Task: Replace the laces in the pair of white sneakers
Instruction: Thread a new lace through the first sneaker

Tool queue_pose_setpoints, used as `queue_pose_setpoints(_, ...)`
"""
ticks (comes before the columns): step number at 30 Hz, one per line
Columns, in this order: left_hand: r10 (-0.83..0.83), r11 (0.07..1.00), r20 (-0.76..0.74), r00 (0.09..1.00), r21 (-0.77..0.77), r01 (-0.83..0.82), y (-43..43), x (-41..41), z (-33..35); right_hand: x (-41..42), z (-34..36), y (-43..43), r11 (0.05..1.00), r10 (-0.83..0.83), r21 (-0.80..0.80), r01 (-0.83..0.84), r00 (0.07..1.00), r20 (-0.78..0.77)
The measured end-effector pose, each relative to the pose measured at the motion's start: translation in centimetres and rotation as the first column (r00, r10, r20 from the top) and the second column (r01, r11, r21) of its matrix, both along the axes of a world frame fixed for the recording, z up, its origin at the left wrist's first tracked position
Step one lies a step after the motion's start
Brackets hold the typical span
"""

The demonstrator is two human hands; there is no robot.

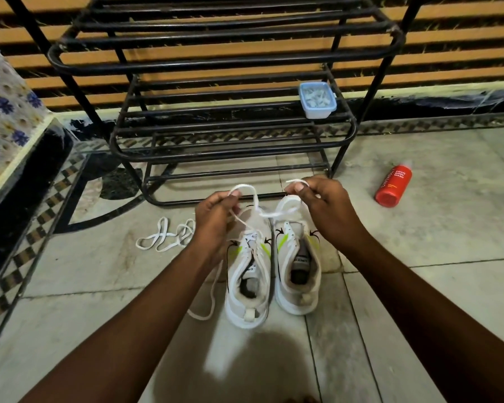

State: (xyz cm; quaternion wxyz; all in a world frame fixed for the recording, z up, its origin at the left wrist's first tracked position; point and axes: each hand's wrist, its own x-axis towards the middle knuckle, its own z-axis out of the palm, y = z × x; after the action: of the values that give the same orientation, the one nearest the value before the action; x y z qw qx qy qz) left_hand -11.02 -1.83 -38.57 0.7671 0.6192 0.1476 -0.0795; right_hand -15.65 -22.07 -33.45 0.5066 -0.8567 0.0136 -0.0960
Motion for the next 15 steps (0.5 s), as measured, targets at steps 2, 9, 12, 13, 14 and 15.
queue_pose_setpoints(2, 0.082, 0.996, -0.088, 0.993, -0.024, -0.084, 0.9, 0.6, -0.2, -0.1, -0.6, -0.5, 1.000, -0.014, 0.020, 0.013, 1.000, 0.018)
queue_pose_setpoints(9, 0.169, 0.985, -0.314, 0.934, 0.092, -0.147, 3.3, 2.7, -1.5, -0.2, -2.0, -1.8, 0.995, -0.020, 0.103, 0.018, 1.000, 0.023)
queue_pose_setpoints(12, 0.085, 0.993, -0.348, 0.934, -0.043, -0.107, 3.1, 2.9, -1.7, -0.5, -1.4, -1.5, 0.968, 0.013, 0.246, -0.040, 0.994, 0.111)
queue_pose_setpoints(13, 0.066, 0.992, -0.353, 0.933, -0.079, -0.100, 2.9, 3.0, -1.6, -0.6, -1.0, -1.2, 0.954, 0.025, 0.291, -0.069, 0.988, 0.151)
queue_pose_setpoints(14, 0.048, 0.991, -0.361, 0.931, -0.101, -0.090, 2.7, 3.0, -1.5, -0.6, -0.5, -0.9, 0.943, 0.032, 0.321, -0.090, 0.983, 0.183)
queue_pose_setpoints(15, 0.030, 0.991, -0.365, 0.930, -0.113, -0.076, 2.6, 2.9, -1.4, -0.6, -0.1, -0.6, 0.935, 0.037, 0.340, -0.104, 0.979, 0.199)
